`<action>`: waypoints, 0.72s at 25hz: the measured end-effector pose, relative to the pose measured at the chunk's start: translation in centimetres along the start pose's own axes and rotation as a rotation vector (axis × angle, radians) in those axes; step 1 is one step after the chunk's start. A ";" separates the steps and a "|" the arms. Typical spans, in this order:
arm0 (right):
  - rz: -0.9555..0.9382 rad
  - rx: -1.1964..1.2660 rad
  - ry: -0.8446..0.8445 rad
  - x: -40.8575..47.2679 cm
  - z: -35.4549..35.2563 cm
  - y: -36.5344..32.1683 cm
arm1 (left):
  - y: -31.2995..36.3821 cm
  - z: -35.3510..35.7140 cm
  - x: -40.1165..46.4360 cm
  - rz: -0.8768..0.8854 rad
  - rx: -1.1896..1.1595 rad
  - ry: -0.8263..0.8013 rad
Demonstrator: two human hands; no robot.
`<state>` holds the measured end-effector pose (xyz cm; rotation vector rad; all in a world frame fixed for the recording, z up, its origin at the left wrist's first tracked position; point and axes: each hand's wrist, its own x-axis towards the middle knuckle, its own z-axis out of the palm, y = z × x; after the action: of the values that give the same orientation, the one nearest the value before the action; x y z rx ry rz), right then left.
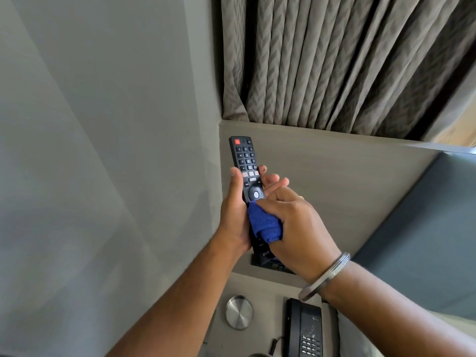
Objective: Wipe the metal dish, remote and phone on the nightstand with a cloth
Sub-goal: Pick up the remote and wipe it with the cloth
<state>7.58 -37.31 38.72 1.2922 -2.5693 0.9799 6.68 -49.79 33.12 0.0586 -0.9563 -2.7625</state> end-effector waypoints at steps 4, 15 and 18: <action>-0.189 -0.254 -0.044 -0.8 -0.3 0.1 | 0.6 -0.3 -0.2 0.005 0.030 0.001; 0.134 -0.510 -0.187 -1.9 -3.1 7.5 | 3.2 1.3 -0.1 0.044 -0.015 -0.224; 0.184 -0.216 0.069 -1.4 -3.8 6.4 | 2.5 -0.1 0.6 0.090 0.073 -0.134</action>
<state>2.98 -31.33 38.06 0.9665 -2.6877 0.7322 6.59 -51.93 34.64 -0.1559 -1.0652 -2.6767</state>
